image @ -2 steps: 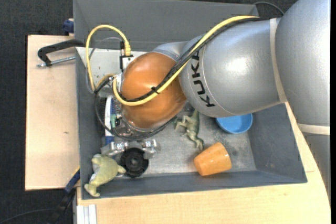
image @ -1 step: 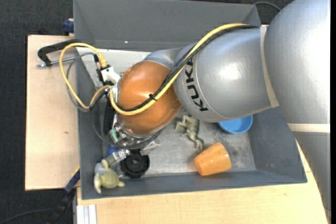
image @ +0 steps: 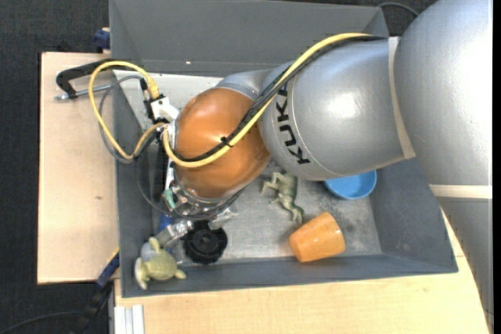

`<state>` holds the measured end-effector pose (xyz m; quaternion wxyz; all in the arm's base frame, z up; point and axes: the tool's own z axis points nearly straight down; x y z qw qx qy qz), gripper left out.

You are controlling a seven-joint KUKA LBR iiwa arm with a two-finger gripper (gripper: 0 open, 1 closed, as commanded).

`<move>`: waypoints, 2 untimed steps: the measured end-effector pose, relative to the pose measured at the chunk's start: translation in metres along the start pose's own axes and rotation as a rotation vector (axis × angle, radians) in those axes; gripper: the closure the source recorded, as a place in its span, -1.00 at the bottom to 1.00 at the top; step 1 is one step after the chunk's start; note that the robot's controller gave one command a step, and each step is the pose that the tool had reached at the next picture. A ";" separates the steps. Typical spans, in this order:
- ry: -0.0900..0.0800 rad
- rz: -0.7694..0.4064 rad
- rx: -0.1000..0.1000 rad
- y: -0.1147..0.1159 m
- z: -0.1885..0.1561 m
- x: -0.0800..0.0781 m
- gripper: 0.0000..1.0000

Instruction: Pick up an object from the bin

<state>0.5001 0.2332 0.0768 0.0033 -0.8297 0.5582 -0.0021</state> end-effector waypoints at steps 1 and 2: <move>-0.006 -0.004 0.005 -0.002 -0.005 -0.005 1.00; -0.004 0.000 0.006 -0.006 -0.085 -0.007 1.00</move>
Offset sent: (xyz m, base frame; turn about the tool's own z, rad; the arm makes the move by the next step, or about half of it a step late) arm 0.0000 0.0000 0.0000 0.0000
